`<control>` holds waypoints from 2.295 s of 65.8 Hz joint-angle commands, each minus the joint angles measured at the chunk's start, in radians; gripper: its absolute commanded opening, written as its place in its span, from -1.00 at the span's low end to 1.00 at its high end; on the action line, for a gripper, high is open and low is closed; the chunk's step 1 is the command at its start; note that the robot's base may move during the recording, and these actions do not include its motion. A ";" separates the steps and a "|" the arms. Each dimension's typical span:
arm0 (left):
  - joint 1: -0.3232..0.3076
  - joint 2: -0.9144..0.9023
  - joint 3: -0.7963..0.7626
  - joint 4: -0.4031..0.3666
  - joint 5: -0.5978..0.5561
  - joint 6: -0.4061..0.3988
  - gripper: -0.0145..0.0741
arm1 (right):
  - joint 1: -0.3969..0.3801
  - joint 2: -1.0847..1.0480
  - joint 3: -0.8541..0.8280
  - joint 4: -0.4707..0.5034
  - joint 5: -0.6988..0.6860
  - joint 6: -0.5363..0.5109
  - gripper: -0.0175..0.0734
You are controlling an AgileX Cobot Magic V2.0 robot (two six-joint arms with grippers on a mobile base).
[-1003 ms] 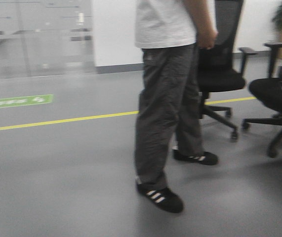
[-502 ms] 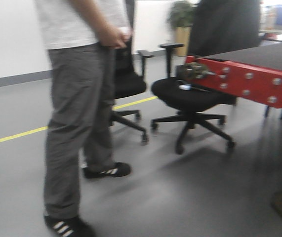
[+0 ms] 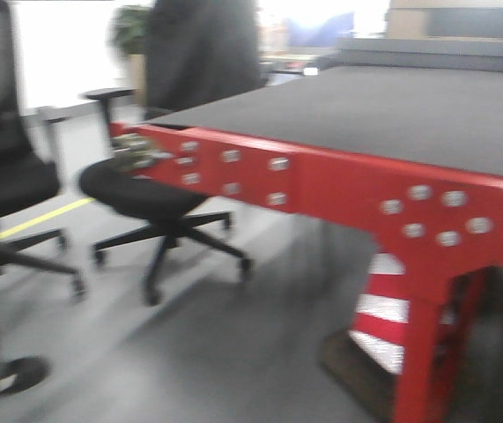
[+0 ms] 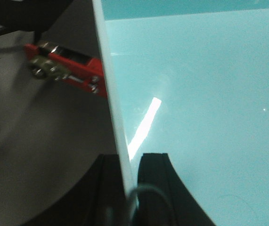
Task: Fetch blue bin and place on conveyor start
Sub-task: 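Drive up to the grey conveyor table holding the bin with both grippers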
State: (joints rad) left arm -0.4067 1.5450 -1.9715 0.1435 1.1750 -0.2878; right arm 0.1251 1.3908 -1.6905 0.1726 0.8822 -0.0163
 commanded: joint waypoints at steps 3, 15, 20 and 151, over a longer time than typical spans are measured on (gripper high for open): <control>0.005 -0.011 -0.007 0.026 -0.023 0.013 -0.92 | -0.001 -0.015 -0.012 -0.009 -0.055 -0.020 -0.95; 0.005 -0.011 -0.007 0.027 -0.023 0.013 -0.92 | -0.001 -0.015 -0.012 -0.009 -0.055 -0.020 -0.95; 0.005 -0.011 -0.007 0.027 -0.023 0.013 -0.92 | -0.001 -0.015 -0.012 -0.009 -0.055 -0.020 -0.95; 0.005 -0.011 -0.007 0.027 -0.023 0.013 -0.92 | -0.001 -0.015 -0.012 -0.009 -0.055 -0.020 -0.95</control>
State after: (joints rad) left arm -0.4067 1.5464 -1.9715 0.1435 1.1730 -0.2878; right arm 0.1251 1.3908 -1.6905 0.1726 0.8779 -0.0163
